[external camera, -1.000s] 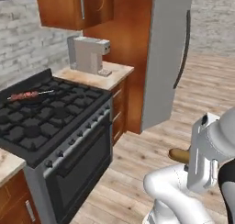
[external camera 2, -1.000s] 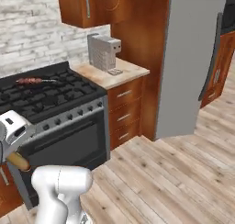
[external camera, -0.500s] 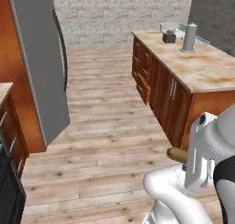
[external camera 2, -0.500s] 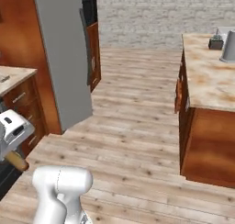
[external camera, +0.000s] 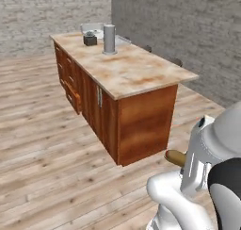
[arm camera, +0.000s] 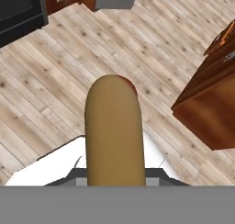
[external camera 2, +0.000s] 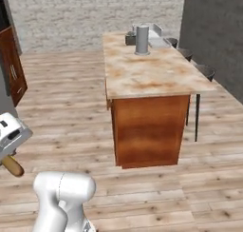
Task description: Place the cold items (banana and apple) from the fridge in one tupperware on the dining counter. Place the warm items (kebab skewer and hot dog) in the stove area in another tupperware.
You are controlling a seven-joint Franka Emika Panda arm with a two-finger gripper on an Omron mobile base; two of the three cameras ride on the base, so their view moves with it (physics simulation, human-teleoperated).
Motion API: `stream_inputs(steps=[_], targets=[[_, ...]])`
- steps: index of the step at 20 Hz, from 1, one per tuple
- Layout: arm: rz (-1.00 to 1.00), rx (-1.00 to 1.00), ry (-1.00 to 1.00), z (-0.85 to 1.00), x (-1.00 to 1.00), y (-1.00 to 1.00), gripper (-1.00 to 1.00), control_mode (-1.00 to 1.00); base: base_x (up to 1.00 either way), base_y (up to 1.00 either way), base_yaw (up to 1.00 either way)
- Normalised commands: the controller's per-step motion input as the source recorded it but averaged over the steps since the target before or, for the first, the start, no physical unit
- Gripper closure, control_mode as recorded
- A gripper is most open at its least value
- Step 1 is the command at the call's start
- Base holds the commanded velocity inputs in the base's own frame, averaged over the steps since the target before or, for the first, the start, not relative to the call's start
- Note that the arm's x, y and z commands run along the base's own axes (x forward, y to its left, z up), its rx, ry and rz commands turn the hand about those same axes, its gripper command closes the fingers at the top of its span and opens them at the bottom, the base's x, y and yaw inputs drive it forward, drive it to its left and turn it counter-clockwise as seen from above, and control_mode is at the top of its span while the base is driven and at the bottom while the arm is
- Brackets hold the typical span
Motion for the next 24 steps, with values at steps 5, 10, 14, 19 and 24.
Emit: stream_inputs(steps=[5, 10, 14, 19, 24], targets=[[0.00, 0.00, 0.00, 0.00, 0.00, 0.00, 1.00, 1.00, 0.45, -0.98, -0.43], [0.00, 0.00, 0.00, 0.00, 0.00, 0.00, 1.00, 1.00, 0.74, -0.89, -0.38], [0.00, 0.00, 0.00, 0.00, 0.00, 0.00, 1.00, 1.00, 1.00, -0.75, -0.07], [0.00, 0.00, 0.00, 0.00, 0.00, 0.00, 1.00, 1.00, 1.00, -0.74, 0.01], [0.00, 0.00, 0.00, 0.00, 0.00, 0.00, 1.00, 1.00, 0.99, -0.82, 0.01]])
